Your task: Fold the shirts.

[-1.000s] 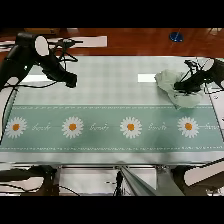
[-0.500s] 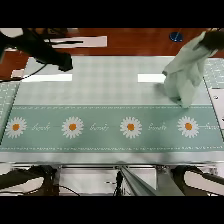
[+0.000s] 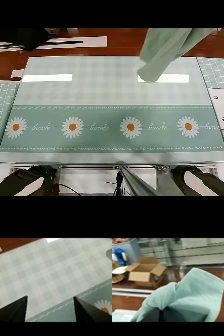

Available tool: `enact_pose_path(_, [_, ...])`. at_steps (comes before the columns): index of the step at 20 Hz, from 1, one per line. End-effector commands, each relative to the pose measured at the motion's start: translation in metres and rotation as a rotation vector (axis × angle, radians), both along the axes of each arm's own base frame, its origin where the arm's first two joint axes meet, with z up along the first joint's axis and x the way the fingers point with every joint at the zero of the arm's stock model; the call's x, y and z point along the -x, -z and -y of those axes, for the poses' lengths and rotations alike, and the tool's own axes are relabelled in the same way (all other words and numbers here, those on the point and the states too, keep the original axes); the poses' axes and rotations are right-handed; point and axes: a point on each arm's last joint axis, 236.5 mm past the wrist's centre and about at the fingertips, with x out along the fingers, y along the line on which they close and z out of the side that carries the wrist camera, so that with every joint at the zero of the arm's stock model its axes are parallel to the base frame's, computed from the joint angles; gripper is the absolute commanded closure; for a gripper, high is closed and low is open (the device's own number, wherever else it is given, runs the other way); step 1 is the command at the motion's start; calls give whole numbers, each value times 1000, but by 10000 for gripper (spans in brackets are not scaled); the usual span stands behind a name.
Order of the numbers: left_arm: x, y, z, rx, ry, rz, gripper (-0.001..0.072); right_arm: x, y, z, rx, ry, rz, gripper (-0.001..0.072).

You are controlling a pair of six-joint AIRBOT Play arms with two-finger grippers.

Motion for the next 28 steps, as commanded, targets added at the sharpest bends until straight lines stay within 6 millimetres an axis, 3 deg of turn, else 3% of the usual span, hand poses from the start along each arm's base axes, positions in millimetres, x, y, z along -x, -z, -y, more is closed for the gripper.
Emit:
enact_pose_path(1, [32,-35,-7,33,5,94,30,19,31,-56,10,-218,-137,695])
enact_pose_path(4, [36,-39,-10,30,-2,107,30,13,111,-114,150,-389,-359,695])
enact_pose_path(10, [43,-14,-16,-25,-1,3,30,-17,300,-215,539,-523,-681,693])
enact_pose_path(11, [42,-11,-21,-43,-15,-4,30,-15,325,-228,568,-552,-720,636])
enact_pose_path(12, [40,-10,-27,-61,-36,0,30,-12,345,-240,583,-583,-754,396])
enact_pose_path(13, [37,-10,-33,-80,-59,5,30,-10,354,-245,600,-603,-764,234])
enact_pose_path(14, [35,-9,-40,-98,-80,9,30,-10,353,-245,606,-604,-759,225])
enact_pose_path(16, [31,-6,-43,-112,-93,5,30,-21,332,-221,646,-539,-699,225])
enact_pose_path(17, [28,-3,-42,-115,-93,-4,29,-30,315,-195,676,-463,-661,225])
enact_pose_path(19, [20,13,-40,-134,-85,-45,30,-48,276,-130,713,-280,-603,225])
enact_pose_path(22, [7,70,-36,-197,-56,-179,29,-57,229,-14,667,16,-599,225])
enact_pose_path(25, [-14,145,-26,-222,-35,-305,28,-48,229,76,551,186,-706,224])
enact_pose_path(28, [-30,219,8,-121,7,-420,22,-43,249,122,379,230,-782,225])
